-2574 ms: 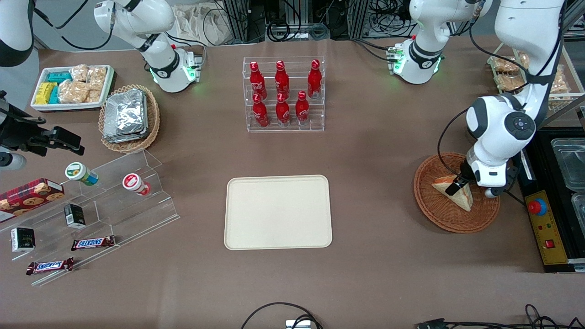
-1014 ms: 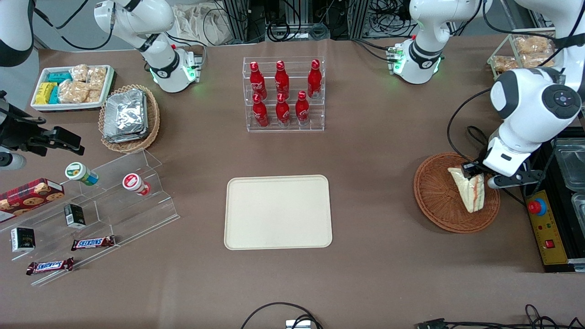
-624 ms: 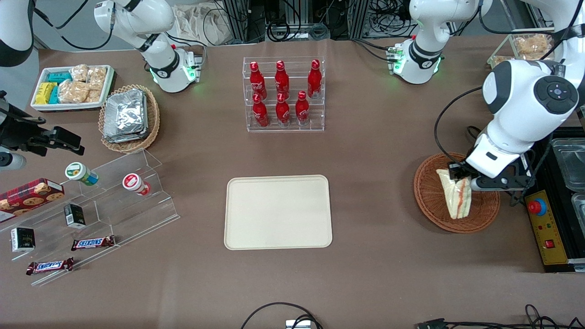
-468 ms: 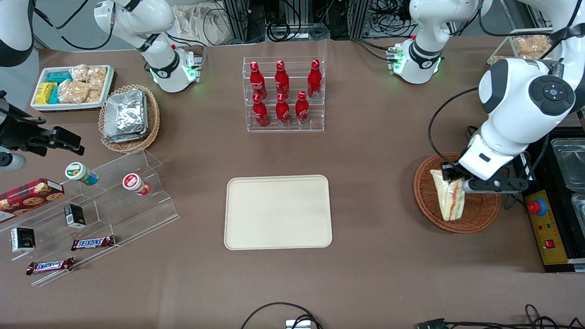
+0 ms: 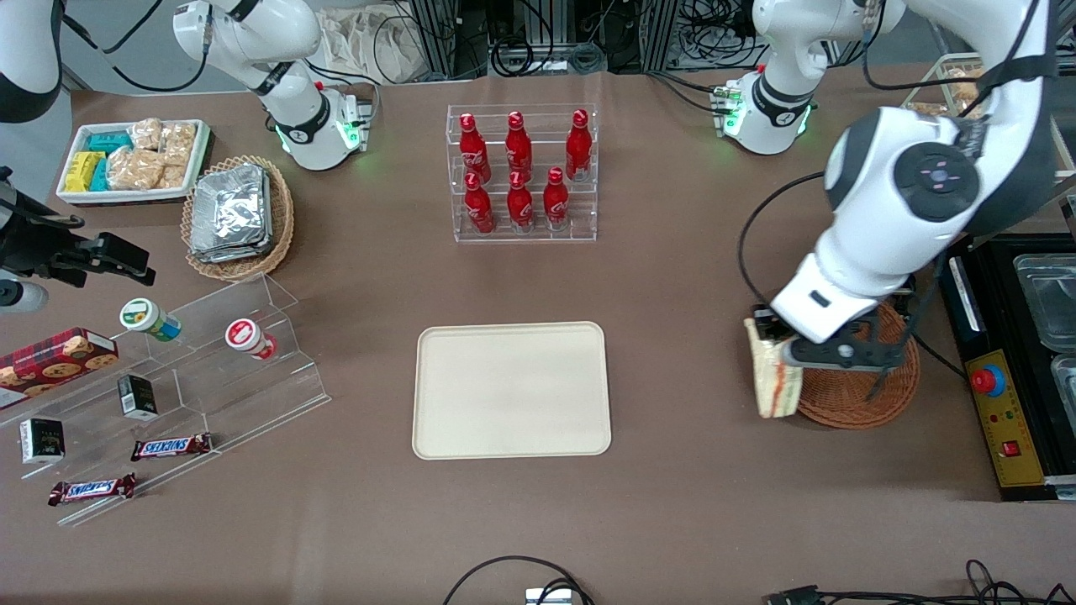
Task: Place sandwich from basket to tray
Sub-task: 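Carry the sandwich with the left gripper over to the cream tray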
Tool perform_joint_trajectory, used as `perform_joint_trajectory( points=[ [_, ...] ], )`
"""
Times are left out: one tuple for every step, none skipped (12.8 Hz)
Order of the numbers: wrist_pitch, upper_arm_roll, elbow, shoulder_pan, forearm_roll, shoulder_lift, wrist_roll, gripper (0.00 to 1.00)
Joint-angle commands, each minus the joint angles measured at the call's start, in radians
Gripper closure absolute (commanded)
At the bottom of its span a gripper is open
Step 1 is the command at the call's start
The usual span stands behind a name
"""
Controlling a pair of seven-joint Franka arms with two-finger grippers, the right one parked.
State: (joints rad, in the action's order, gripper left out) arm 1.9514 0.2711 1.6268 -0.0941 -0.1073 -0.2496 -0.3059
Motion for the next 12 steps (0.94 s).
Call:
perform_joint_trajectory(
  points=[
    [-0.037,-0.003,-0.134,-0.084,-0.043,-0.115,-0.123,0.81],
    [-0.037,-0.003,-0.166,-0.107,-0.042,-0.147,-0.160,0.81],
    [-0.035,-0.004,-0.203,-0.137,-0.046,-0.183,-0.200,0.81],
    [-0.032,-0.003,-0.238,-0.165,-0.061,-0.216,-0.244,0.81],
    [-0.028,-0.003,-0.275,-0.195,-0.081,-0.253,-0.296,0.81],
    [-0.026,-0.004,-0.315,-0.228,-0.097,-0.289,-0.335,0.81],
    [-0.023,-0.004,-0.347,-0.252,-0.106,-0.324,-0.357,0.81],
    [-0.016,-0.003,-0.369,-0.275,-0.107,-0.350,-0.358,0.81],
    [0.016,-0.004,-0.374,-0.300,-0.109,-0.375,-0.364,0.80],
    [0.049,-0.007,-0.368,-0.329,-0.114,-0.387,-0.393,0.79],
    [0.069,-0.007,-0.363,-0.344,-0.139,-0.399,-0.415,0.78],
    [0.072,-0.007,-0.361,-0.355,-0.159,-0.419,-0.432,0.78]
  ],
)
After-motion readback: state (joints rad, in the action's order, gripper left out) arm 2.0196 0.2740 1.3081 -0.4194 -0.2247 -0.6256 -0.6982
